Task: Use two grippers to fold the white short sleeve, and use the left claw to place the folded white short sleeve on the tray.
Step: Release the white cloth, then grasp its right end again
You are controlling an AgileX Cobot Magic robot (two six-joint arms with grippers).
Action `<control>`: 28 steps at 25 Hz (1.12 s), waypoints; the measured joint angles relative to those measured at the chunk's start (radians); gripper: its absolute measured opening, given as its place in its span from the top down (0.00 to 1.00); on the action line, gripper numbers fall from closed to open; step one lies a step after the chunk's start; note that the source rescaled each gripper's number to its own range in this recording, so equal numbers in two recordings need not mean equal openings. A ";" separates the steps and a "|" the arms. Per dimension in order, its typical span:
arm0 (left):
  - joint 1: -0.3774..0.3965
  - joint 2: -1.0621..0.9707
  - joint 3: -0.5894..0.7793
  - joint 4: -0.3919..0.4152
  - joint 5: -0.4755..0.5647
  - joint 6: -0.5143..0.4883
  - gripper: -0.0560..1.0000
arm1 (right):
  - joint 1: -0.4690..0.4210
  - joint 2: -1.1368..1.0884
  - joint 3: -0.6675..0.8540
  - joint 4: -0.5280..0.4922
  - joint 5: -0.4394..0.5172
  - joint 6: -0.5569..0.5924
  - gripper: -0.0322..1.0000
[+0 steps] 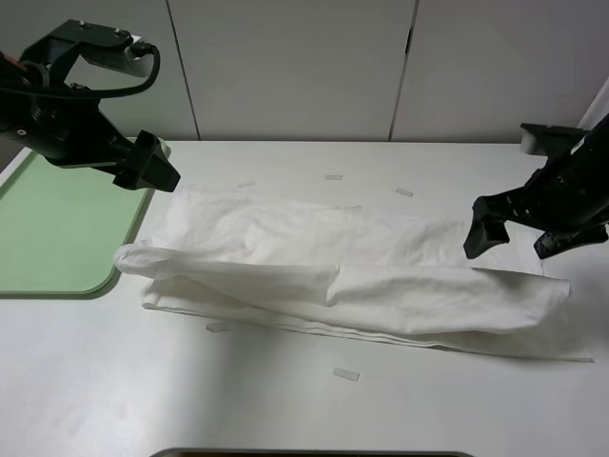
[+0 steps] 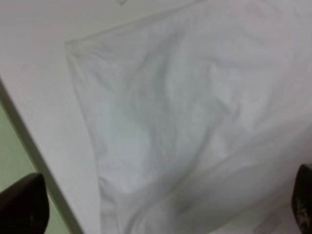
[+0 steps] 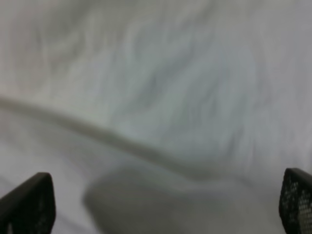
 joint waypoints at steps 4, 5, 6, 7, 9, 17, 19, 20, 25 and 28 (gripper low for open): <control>0.000 0.000 0.000 0.000 0.000 0.000 0.00 | 0.000 0.042 0.000 0.000 0.101 0.000 0.00; 0.000 0.000 0.000 0.000 0.000 0.000 0.00 | 0.000 0.043 0.000 -0.001 0.148 0.000 0.00; 0.000 0.000 0.000 0.000 0.000 0.000 0.00 | 0.000 0.043 0.000 -0.002 0.185 -0.002 0.00; 0.000 0.000 0.000 0.000 0.000 0.000 0.00 | 0.000 0.042 0.000 -0.002 0.216 -0.004 0.00; 0.000 0.000 0.000 0.000 -0.001 0.000 0.00 | 0.000 0.042 0.000 -0.004 0.248 -0.004 0.00; 0.000 0.000 0.000 0.001 -0.002 0.000 0.00 | 0.000 -0.003 0.000 -0.003 0.468 -0.011 0.00; 0.000 0.000 0.000 0.001 -0.002 0.000 0.00 | 0.000 -0.066 -0.002 0.003 0.503 -0.021 0.00; 0.000 0.000 0.000 0.001 -0.002 0.000 0.00 | 0.000 -0.110 -0.002 0.005 0.507 -0.027 0.00; 0.000 0.000 0.000 0.001 -0.002 0.000 0.00 | 0.000 -0.200 -0.002 0.006 0.515 -0.030 0.00; 0.000 0.000 0.000 0.001 -0.002 0.000 0.00 | 0.000 -0.274 -0.002 0.009 0.461 -0.027 0.00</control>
